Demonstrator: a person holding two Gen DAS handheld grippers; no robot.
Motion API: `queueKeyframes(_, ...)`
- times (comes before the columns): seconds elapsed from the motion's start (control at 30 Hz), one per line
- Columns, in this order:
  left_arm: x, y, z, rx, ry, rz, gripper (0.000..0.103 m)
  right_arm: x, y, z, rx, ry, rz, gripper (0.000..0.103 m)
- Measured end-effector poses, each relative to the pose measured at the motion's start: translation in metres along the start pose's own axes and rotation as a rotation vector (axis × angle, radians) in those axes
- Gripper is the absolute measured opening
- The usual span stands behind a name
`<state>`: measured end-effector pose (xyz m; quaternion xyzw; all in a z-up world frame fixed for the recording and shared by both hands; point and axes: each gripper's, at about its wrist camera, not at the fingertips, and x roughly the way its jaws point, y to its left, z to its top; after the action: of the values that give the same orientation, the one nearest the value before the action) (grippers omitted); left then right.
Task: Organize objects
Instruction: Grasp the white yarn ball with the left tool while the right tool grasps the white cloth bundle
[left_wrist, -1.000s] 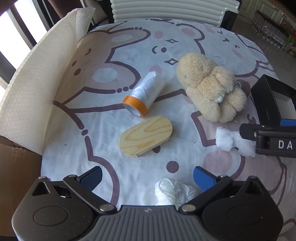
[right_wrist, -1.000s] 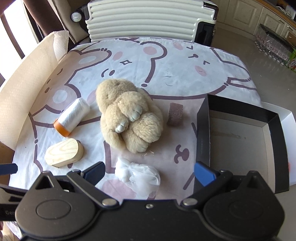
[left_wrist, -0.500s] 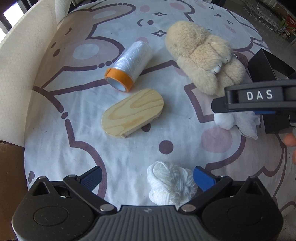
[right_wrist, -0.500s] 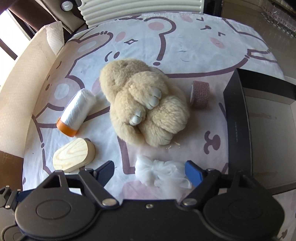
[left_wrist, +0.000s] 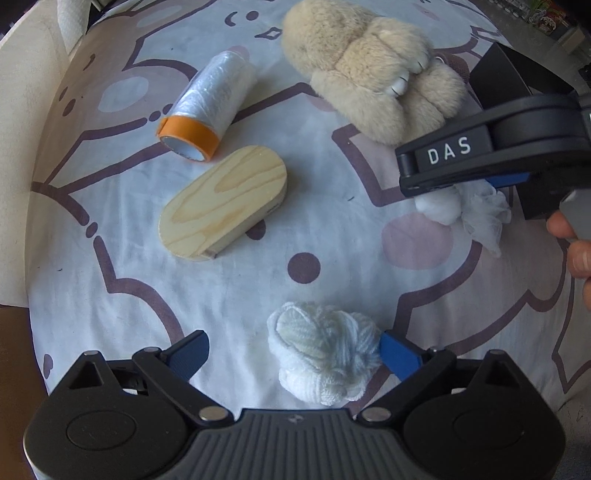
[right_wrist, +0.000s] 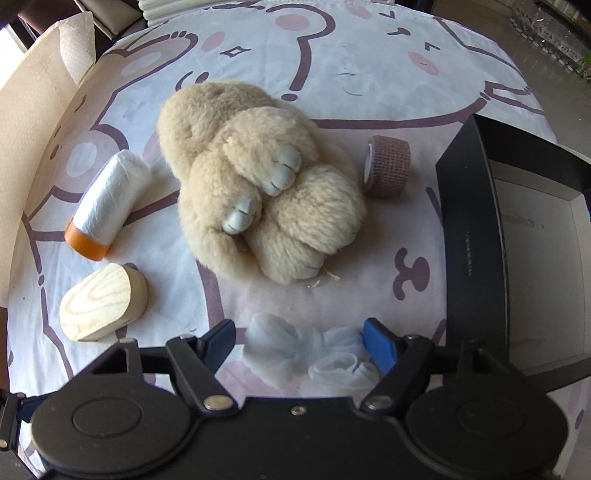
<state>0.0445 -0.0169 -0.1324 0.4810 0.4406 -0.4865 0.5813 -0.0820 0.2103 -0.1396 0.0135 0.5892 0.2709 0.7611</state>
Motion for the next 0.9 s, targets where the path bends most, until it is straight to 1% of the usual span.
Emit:
queueKeyframes(0.17,0.001,0.0,0.001,0.02,0.009,-0.031,0.089,0.005,-0.004,0.0,0.027,0.015,0.01,0.073)
queueKeyframes(0.33,0.005,-0.001,-0.001,0.046,0.044,-0.049,0.088,0.003,0.002,-0.001,0.01,0.016,0.025,0.071)
queueKeyframes(0.37,0.005,-0.002,-0.001,0.054,0.049,-0.05,0.086,0.003,0.004,-0.001,0.009,0.014,0.029,0.07)
queueKeyframes(0.4,0.006,-0.002,-0.002,0.06,0.054,-0.051,0.084,0.002,0.005,-0.001,0.009,0.011,0.034,0.07)
queueKeyframes(0.47,0.006,-0.001,-0.002,0.065,0.065,-0.063,0.076,-0.001,0.006,-0.001,0.01,0.001,0.044,0.07)
queueKeyframes(0.5,0.006,0.0,-0.002,0.065,0.069,-0.073,0.074,-0.003,0.007,-0.001,0.01,-0.004,0.047,0.069)
queueKeyframes(0.57,0.004,0.002,-0.002,0.071,0.066,-0.09,0.063,-0.005,0.008,-0.002,0.011,-0.013,0.049,0.069)
queueKeyframes(0.63,0.002,0.004,-0.002,0.067,0.06,-0.104,0.056,-0.007,0.008,-0.003,0.012,-0.017,0.05,0.069)
queueKeyframes(0.77,-0.003,0.008,-0.002,0.068,0.046,-0.107,0.051,-0.011,0.008,-0.004,0.021,-0.026,0.048,0.069)
queueKeyframes(0.9,-0.008,0.012,-0.003,0.064,0.03,-0.107,0.049,-0.015,0.008,-0.006,0.028,-0.035,0.049,0.069)
